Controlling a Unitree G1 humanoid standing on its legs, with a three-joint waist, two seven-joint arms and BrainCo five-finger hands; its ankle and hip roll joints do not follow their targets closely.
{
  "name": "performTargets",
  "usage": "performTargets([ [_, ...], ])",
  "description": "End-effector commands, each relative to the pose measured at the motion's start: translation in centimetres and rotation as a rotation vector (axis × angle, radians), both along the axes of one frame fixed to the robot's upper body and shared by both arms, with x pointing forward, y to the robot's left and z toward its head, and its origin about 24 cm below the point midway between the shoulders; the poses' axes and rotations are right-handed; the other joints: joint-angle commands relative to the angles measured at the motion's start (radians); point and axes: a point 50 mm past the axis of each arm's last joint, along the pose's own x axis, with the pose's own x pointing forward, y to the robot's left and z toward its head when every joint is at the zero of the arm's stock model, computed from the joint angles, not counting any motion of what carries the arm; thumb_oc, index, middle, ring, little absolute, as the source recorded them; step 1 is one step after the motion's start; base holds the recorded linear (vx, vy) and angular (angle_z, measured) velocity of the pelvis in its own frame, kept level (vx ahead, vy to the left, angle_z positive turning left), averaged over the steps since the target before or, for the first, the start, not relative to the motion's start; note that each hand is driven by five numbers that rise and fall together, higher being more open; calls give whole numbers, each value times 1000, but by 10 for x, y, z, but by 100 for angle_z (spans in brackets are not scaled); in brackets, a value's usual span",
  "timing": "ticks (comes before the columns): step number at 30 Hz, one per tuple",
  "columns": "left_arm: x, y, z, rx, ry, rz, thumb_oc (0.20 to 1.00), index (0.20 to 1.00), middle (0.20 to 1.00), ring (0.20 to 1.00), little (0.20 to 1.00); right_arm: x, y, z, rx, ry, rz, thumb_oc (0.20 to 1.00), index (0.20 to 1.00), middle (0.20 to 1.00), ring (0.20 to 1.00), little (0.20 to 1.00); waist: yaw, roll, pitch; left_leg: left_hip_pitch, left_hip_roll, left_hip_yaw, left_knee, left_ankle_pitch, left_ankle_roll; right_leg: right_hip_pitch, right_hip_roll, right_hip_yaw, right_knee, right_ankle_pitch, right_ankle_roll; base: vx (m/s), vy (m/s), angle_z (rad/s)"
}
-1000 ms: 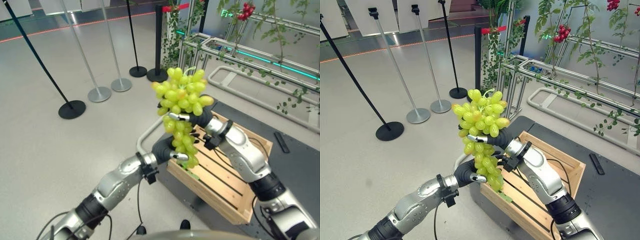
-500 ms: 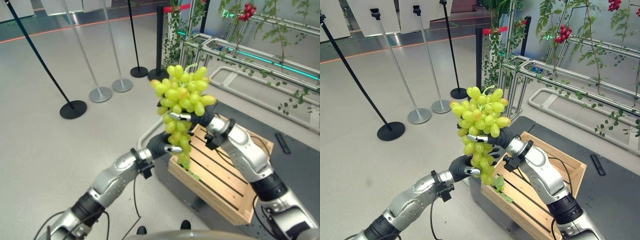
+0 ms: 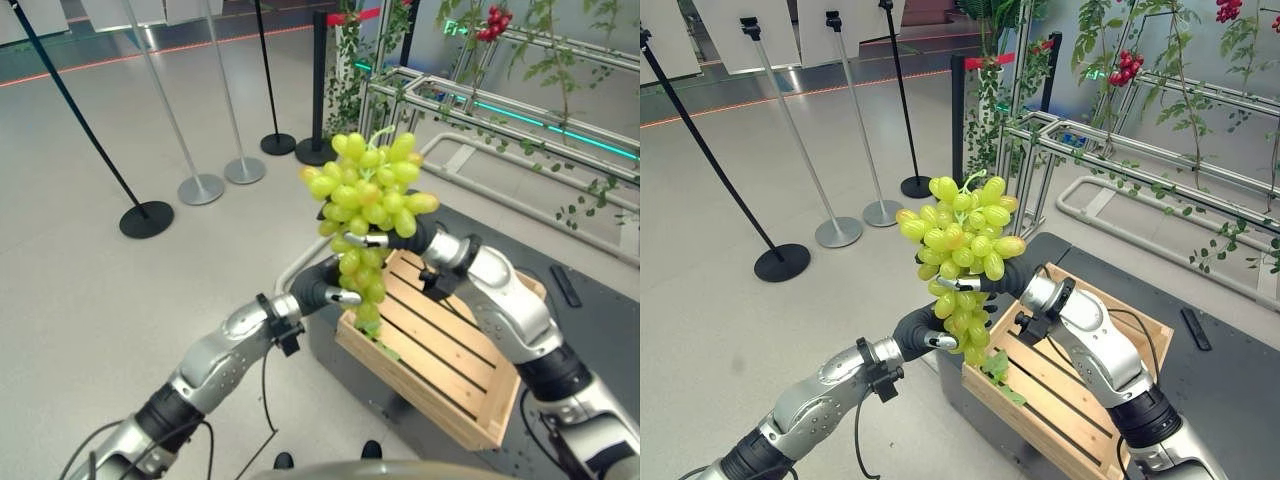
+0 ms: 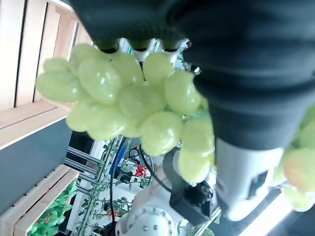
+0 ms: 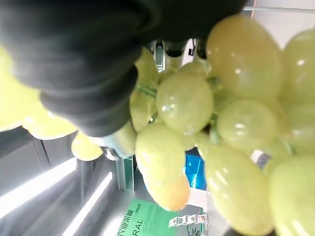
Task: Pick up the fruits from the basket on one side to the basket on the other side
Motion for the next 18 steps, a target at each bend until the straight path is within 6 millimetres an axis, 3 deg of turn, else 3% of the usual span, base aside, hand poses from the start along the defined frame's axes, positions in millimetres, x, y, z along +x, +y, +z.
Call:
performTargets([
  [1, 3, -12, 27, -65, -100, -83, 360, 360, 360, 360, 360, -14, 9, 49, 123, -177, 125, 200, 200, 200, 200, 200, -10, -29, -50, -6, -4, -17, 42, -93, 17, 30, -114, -4, 86, -87, 158, 0, 0, 0],
  [2, 2, -13, 28, -62, -102, -92, 200, 200, 200, 200, 200, -14, 10, 50, 122, -181, 129, 200, 200, 200, 200, 200, -11, -29, -50, -6, -4, -17, 42, -93, 16, 29, -114, -4, 86, -86, 158, 0, 0, 0],
  [5, 0, -15, 26, -52, -93, -114, 200, 200, 200, 200, 200, -15, 12, 52, 115, -192, 142, 200, 200, 200, 200, 200, -12, -28, -50, -8, -6, -16, 43, -94, 16, 26, -113, 0, 86, -86, 158, 0, 0, 0],
  [6, -2, -19, 26, -38, -100, -139, 589, 589, 589, 589, 589, -17, 14, 55, 113, -203, 155, 200, 200, 200, 200, 200, -13, -28, -49, -9, -6, -15, 43, -94, 16, 26, -114, 0, 85, -85, 159, 0, 0, 0],
  [7, -2, -19, 26, -38, -100, -139, 589, 589, 589, 589, 589, -17, 14, 55, 113, -203, 154, 200, 200, 200, 200, 200, -13, -28, -49, -9, -6, -15, 43, -94, 16, 26, -114, 0, 85, -85, 159, 0, 0, 0],
  [8, -3, -21, 26, -36, -101, -152, 884, 884, 884, 884, 884, -17, 15, 55, 117, -203, 161, 200, 200, 200, 200, 200, -13, -28, -49, -9, -6, -15, 43, -94, 17, 26, -114, 0, 85, -84, 159, 0, 0, 0],
  [9, -3, -21, 26, -36, -101, -152, 884, 884, 884, 884, 884, -17, 15, 55, 117, -203, 161, 200, 200, 200, 200, 200, -13, -28, -49, -9, -6, -15, 43, -94, 17, 26, -114, 0, 85, -84, 159, 0, 0, 0],
  [10, -4, -27, 26, -41, -93, -177, 689, 689, 689, 689, 689, -17, 17, 57, 136, -208, 169, 200, 200, 200, 200, 200, -15, -28, -49, -8, -6, -17, 42, -94, 18, 26, -114, 0, 86, -85, 159, 0, 0, 0],
  [11, -4, -27, 26, -41, -93, -177, 667, 667, 667, 667, 667, -17, 17, 57, 136, -209, 168, 200, 200, 200, 200, 200, -15, -28, -49, -8, -6, -17, 42, -94, 18, 26, -114, 0, 86, -85, 159, 0, 0, 0],
  [13, -5, -31, 26, -46, -92, -191, 809, 809, 809, 809, 809, -18, 18, 58, 145, -209, 175, 200, 200, 200, 200, 200, -15, -28, -50, -9, -6, -17, 41, -94, 17, 26, -114, 1, 86, -85, 160, 0, 0, 0],
  [14, -6, -33, 26, -52, -87, -198, 1000, 1000, 1000, 1000, 1000, -18, 19, 58, 147, -211, 176, 200, 200, 200, 200, 200, -16, -28, -50, -9, -7, -17, 40, -94, 18, 25, -114, 2, 86, -84, 160, 0, 0, 0],
  [18, -7, -41, 26, -54, -85, -224, 1000, 1000, 1000, 1000, 1000, -18, 21, 60, 158, -214, 184, 200, 200, 200, 200, 200, -20, -26, -49, -10, -8, -18, 40, -94, 18, 23, -116, 3, 88, -85, 160, 0, 0, 0],
])
